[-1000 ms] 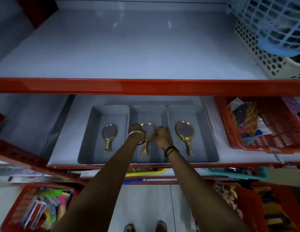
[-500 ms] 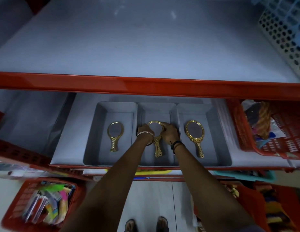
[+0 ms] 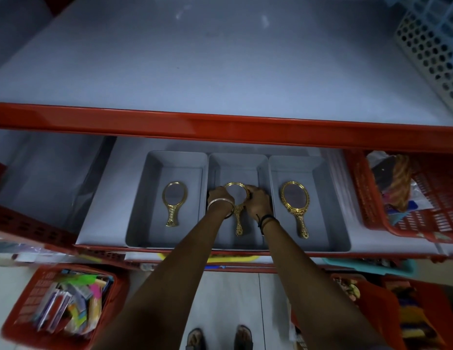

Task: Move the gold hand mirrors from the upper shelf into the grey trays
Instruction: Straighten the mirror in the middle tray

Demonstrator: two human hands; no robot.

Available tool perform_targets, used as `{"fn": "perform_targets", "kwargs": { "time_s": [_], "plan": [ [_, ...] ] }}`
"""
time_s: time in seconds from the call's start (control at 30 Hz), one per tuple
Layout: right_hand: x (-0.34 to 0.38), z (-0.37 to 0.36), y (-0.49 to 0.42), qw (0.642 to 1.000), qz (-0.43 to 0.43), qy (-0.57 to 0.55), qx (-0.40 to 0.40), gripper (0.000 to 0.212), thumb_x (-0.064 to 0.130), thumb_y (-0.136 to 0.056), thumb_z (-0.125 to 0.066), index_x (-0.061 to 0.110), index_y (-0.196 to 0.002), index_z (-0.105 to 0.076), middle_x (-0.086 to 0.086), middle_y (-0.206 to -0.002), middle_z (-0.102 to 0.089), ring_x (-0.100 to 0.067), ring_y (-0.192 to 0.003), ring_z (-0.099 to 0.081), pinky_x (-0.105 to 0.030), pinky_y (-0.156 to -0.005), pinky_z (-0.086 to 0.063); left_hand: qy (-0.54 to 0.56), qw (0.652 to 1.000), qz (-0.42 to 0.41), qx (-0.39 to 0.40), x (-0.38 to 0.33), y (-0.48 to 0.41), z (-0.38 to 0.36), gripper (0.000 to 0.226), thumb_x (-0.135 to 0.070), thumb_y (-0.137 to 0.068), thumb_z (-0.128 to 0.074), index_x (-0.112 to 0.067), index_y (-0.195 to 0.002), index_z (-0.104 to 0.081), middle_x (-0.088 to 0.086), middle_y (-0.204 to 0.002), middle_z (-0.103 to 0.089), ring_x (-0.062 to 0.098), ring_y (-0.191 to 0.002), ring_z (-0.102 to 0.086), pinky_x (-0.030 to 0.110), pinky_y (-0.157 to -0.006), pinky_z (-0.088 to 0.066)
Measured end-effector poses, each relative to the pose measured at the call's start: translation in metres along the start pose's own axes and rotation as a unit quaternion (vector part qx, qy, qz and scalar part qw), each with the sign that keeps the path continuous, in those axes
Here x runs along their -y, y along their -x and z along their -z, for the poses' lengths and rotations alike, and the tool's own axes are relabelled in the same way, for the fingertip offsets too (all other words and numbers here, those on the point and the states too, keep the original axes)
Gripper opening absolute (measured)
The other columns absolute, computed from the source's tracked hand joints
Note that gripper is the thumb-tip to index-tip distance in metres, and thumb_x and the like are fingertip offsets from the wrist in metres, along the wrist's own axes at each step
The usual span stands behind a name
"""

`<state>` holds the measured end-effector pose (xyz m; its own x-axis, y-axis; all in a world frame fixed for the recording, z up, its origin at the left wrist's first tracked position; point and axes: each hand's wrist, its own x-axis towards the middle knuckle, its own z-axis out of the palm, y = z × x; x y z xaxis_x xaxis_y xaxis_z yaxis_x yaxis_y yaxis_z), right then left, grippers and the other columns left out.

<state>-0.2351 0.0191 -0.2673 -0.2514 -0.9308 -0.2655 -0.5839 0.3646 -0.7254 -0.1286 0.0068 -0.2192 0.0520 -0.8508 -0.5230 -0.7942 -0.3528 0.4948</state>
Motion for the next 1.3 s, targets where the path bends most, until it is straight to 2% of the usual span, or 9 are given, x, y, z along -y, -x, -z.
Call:
{"fn": "perform_targets", "kwargs": {
  "time_s": [0.63, 0.8, 0.9, 1.0, 1.13, 1.23, 1.3],
  "plan": [
    [-0.005, -0.007, -0.001, 1.000, -0.015, -0.008, -0.011, 0.036, -0.014, -0.080, -0.052, -0.001, -0.110, -0.067, -0.018, -0.110, -0.070, -0.030, -0.103, -0.065, -0.025, -0.080, -0.051, -0.013, 1.000, -0.003, -0.017, 0.000, 0.000, -0.001, 0.035, -0.002, -0.091, -0.050, 0.007, -0.124, -0.056, 0.023, -0.125, -0.062, 0.033, -0.115, -0.061, 0.035, -0.090, -0.052],
    [-0.003, -0.007, 0.000, 0.999, -0.028, 0.006, -0.017, 0.032, -0.009, -0.082, -0.050, 0.000, -0.108, -0.066, -0.018, -0.109, -0.069, -0.031, -0.101, -0.065, -0.025, -0.076, -0.050, -0.017, 1.000, -0.002, -0.016, -0.001, 0.002, 0.001, 0.038, -0.001, -0.090, -0.051, 0.008, -0.127, -0.052, 0.024, -0.127, -0.060, 0.034, -0.116, -0.060, 0.036, -0.091, -0.052],
    [0.001, -0.006, 0.006, 0.999, -0.040, 0.014, -0.025, 0.028, -0.003, -0.083, -0.052, -0.001, -0.108, -0.065, -0.019, -0.107, -0.069, -0.032, -0.099, -0.066, -0.025, -0.069, -0.048, -0.028, 0.999, -0.016, -0.022, 0.000, 0.005, 0.007, 0.038, -0.002, -0.091, -0.051, 0.007, -0.128, -0.050, 0.023, -0.129, -0.058, 0.034, -0.119, -0.058, 0.036, -0.092, -0.050],
    [0.014, -0.002, 0.017, 0.996, -0.030, 0.041, -0.066, 0.025, 0.005, -0.086, -0.053, -0.001, -0.110, -0.061, -0.020, -0.111, -0.066, -0.034, -0.102, -0.064, -0.029, -0.069, -0.048, -0.030, 0.996, -0.051, -0.060, 0.000, 0.015, 0.024, 0.033, -0.002, -0.093, -0.047, 0.008, -0.123, -0.054, 0.025, -0.127, -0.059, 0.036, -0.118, -0.058, 0.036, -0.093, -0.048],
    [0.052, -0.001, 0.042, 0.992, 0.043, -0.011, -0.119, 0.037, 0.009, -0.091, -0.051, 0.003, -0.127, -0.052, -0.018, -0.126, -0.056, -0.033, -0.112, -0.058, -0.035, -0.091, -0.049, 0.061, 0.977, -0.124, -0.164, 0.015, 0.020, 0.064, 0.028, 0.002, -0.088, -0.044, 0.008, -0.107, -0.064, 0.029, -0.113, -0.066, 0.040, -0.109, -0.062, 0.039, -0.090, -0.048],
    [0.085, -0.013, 0.060, 0.988, 0.095, -0.068, -0.098, 0.036, 0.012, -0.093, -0.051, 0.003, -0.127, -0.053, -0.016, -0.127, -0.056, -0.031, -0.109, -0.060, -0.036, -0.095, -0.050, 0.112, 0.965, -0.108, -0.211, 0.045, 0.017, 0.097, 0.031, 0.003, -0.090, -0.043, 0.004, -0.111, -0.066, 0.025, -0.118, -0.066, 0.036, -0.113, -0.062, 0.033, -0.096, -0.046],
    [0.105, -0.026, 0.066, 0.989, 0.104, -0.080, -0.070, 0.032, 0.010, -0.092, -0.052, 0.001, -0.123, -0.056, -0.017, -0.124, -0.059, -0.032, -0.107, -0.061, -0.037, -0.092, -0.051, 0.088, 0.973, -0.070, -0.200, 0.068, 0.012, 0.114, 0.034, 0.000, -0.092, -0.043, 0.001, -0.118, -0.064, 0.023, -0.125, -0.062, 0.035, -0.119, -0.057, 0.032, -0.100, -0.043]
  ]
}}
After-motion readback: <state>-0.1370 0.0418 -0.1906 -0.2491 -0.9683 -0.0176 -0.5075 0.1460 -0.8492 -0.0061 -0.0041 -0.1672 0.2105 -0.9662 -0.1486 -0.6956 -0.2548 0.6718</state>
